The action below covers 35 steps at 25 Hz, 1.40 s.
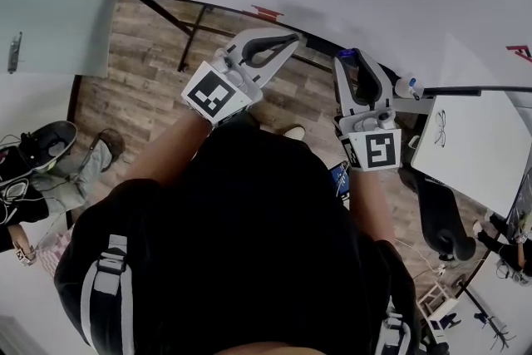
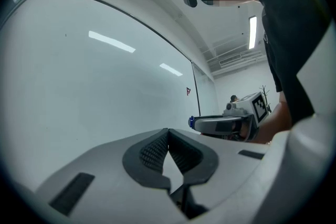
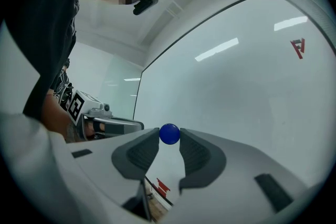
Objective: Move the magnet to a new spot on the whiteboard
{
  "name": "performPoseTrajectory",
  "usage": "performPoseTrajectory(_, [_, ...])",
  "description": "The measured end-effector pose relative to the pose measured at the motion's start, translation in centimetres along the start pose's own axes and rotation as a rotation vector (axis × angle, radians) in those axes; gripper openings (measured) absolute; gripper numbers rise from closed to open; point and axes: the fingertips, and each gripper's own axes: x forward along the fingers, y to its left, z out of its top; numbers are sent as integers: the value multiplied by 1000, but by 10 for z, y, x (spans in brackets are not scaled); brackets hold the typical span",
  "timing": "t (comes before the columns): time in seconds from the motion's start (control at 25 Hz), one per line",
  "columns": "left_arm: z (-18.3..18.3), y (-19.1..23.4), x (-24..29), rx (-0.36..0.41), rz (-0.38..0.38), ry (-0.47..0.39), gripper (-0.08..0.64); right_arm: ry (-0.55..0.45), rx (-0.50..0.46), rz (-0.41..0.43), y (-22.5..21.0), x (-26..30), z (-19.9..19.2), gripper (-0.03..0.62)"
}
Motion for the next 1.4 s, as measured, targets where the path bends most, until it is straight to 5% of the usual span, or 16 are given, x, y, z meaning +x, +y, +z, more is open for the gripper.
performPoseTrajectory(0.52, [8,36,-52,15,122,-22,5,-8,18,83,41,34,6,118])
performPoseTrajectory(1.04, [-7,159,-133,20,57,0,5,11,18,3,131,166,-6,118])
performPoseTrajectory(1.4, [-13,230,-165,55,9,-7,5,17,2,-127,155,245,-8,118])
